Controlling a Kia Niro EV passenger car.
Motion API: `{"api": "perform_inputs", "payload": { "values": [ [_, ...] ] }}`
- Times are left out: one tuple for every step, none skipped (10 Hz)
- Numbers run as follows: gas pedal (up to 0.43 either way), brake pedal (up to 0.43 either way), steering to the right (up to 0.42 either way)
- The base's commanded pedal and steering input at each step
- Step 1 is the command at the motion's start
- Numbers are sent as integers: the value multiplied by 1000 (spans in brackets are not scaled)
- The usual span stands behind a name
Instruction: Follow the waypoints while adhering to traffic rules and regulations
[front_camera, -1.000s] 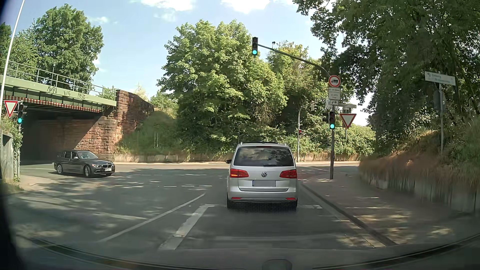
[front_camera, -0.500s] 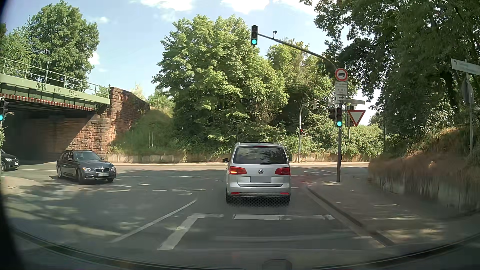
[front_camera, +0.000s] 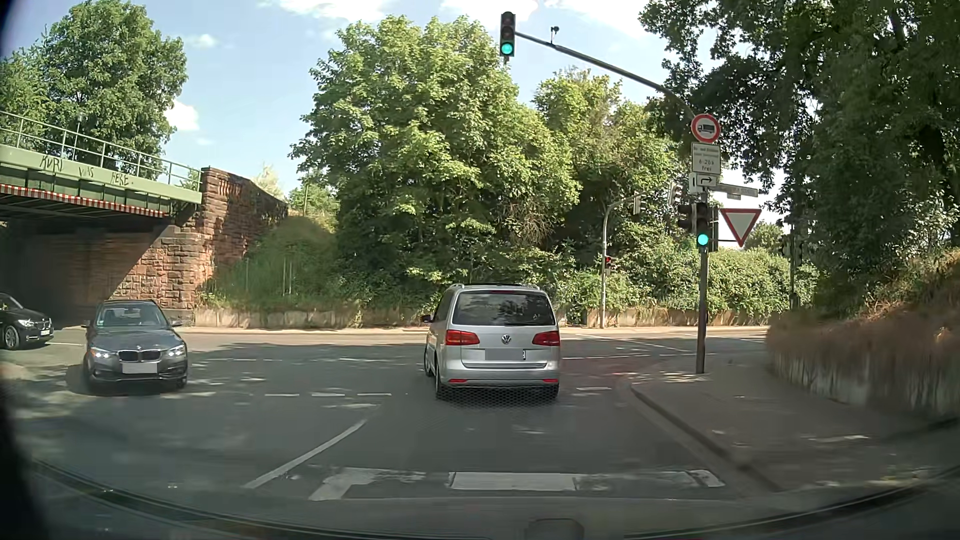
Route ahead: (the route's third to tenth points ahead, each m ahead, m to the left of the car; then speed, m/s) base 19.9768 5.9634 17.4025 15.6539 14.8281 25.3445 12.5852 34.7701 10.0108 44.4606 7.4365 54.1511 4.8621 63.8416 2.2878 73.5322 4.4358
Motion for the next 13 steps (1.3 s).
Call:
{"api": "perform_inputs", "payload": {
  "values": [
    [287, 30, 5],
    [240, 30, 5],
    [209, 30, 4],
    [189, 30, 3],
    [138, 30, -1],
    [87, 30, -11],
    [59, 30, -20],
    [59, 30, -24],
    [39, 30, -29],
    [0, 30, -35],
    [0, 30, -45],
    [0, 30, -65],
    [0, 30, -91]
  ]
}}
